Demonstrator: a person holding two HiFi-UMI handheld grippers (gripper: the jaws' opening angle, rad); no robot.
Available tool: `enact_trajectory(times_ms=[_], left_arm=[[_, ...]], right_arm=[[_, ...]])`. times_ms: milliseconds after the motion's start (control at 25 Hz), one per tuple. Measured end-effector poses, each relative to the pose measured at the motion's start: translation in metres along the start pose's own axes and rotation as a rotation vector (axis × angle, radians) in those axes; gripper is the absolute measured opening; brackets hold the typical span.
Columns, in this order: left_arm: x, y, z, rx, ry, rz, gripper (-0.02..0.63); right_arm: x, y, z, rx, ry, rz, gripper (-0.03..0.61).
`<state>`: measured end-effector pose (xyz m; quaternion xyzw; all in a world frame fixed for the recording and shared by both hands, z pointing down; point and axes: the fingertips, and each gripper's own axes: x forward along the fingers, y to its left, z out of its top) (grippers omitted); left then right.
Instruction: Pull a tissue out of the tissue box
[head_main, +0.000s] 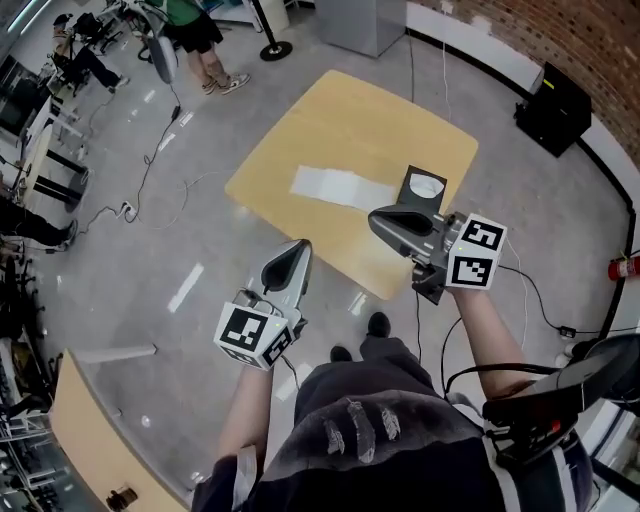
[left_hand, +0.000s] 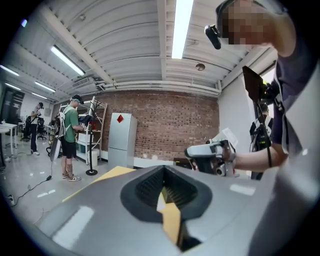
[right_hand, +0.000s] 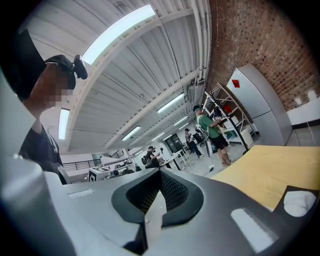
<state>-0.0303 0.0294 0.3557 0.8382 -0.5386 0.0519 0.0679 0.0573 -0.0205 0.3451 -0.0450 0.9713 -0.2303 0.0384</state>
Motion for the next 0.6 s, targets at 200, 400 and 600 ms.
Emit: enact_trajectory(times_ms=[200, 400, 600], left_arm=[[-0.035, 0.005, 0.008, 0.018, -0.059, -0.016, 0.005], [-0.072, 0.004, 0.009, 0.008, -0.097, -0.042, 0.005], [-0.118, 0.004, 0.006, 0.015, -0.116, -0.064, 0.005]], right_arm=[[0.021, 0.042, -0.011, -0.104, 0.053, -0.002, -0.002], [0.039, 0.089, -0.029, -0.151, 0.087, 0.003, -0.002], [0.058, 0.128, -0.043, -0.151, 0.084, 0.001, -0.002]])
